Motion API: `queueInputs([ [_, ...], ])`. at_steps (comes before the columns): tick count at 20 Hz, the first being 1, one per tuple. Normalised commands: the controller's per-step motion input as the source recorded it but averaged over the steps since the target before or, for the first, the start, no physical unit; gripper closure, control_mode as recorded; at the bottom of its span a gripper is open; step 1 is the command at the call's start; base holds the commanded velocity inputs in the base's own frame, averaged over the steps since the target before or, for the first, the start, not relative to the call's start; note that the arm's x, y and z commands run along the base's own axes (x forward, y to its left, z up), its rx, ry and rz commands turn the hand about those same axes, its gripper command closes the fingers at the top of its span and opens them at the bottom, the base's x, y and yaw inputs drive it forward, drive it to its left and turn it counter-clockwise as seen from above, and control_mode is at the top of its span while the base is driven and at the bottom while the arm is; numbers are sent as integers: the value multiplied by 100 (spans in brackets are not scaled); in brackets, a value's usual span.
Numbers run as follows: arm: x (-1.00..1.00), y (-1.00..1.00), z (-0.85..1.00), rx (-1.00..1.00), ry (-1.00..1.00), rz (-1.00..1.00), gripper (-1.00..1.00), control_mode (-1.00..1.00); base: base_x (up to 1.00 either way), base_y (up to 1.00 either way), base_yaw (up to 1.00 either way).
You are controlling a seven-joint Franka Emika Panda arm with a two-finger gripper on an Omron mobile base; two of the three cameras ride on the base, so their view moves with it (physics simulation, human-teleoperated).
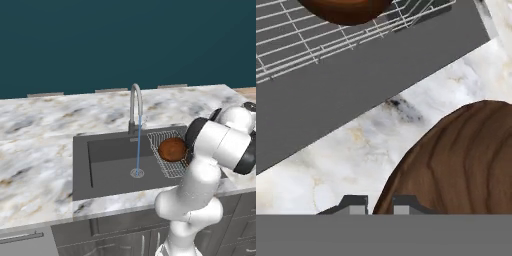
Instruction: Rinse each bowl for a few seconds and place them down in the sink or on the counter.
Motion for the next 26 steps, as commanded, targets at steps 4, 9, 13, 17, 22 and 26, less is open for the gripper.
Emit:
queueInputs([
  [4, -67, 68, 55, -8, -2, 11, 100, -100, 0, 0, 0],
  [9, -68, 67, 53, -8, -1, 12, 100, -100, 0, 0, 0],
  [13, -47, 72, 35, -3, 0, 17, 100, -100, 0, 0, 0],
  [17, -21, 57, 25, 0, 5, 22, 100, -100, 0, 0, 0],
  [22, -1, 53, 17, 5, 11, 26, 100, -100, 0, 0, 0],
  [26, 15, 56, 3, 7, 11, 25, 100, -100, 0, 0, 0],
])
